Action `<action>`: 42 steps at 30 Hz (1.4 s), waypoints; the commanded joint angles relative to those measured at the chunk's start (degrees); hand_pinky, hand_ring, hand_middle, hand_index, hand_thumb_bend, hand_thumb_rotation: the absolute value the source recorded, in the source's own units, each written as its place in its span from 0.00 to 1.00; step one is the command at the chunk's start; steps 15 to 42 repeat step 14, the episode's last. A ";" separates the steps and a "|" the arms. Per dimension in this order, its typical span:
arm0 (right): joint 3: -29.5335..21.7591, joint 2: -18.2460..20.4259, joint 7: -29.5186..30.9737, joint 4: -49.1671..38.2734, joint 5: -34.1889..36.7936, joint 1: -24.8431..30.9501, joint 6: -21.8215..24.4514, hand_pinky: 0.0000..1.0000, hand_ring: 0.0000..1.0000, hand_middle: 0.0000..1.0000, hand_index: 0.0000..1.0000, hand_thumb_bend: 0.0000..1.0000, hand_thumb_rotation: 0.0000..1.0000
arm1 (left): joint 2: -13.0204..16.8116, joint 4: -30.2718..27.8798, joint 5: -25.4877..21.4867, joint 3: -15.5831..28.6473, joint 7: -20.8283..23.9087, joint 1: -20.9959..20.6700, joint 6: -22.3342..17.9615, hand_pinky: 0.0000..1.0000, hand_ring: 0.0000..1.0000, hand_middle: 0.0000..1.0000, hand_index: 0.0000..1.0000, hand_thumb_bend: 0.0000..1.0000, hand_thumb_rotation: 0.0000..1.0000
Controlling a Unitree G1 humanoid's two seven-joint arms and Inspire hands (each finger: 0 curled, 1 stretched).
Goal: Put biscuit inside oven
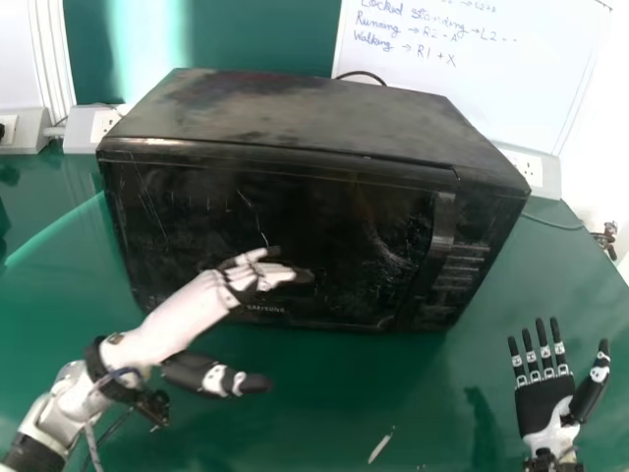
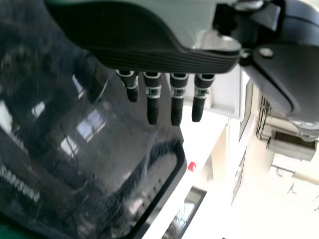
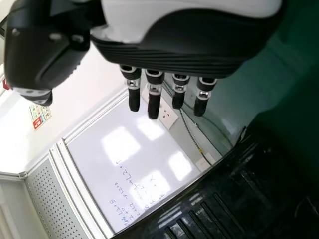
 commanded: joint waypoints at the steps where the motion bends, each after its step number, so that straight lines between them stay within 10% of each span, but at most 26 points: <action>1: -0.22 -0.25 -0.06 0.14 -0.34 0.19 -0.23 0.96 0.90 0.92 0.96 0.82 0.83 | 0.50 -1.39 -0.84 2.17 1.35 2.15 -2.12 0.82 0.89 0.92 0.92 0.88 1.00; 13: -0.11 -0.36 -0.12 0.26 -0.71 -0.16 -0.39 0.95 0.90 0.91 0.96 0.82 0.83 | 3.40 5.32 -3.26 8.46 2.84 9.36 -12.64 0.93 0.96 0.97 0.99 0.96 1.00; 42: -0.08 -0.39 -0.03 0.26 -0.76 -0.14 -0.40 0.95 0.90 0.91 0.96 0.82 0.83 | 3.78 5.05 -4.31 8.43 2.54 10.13 -12.67 0.94 0.97 0.97 0.99 0.96 1.00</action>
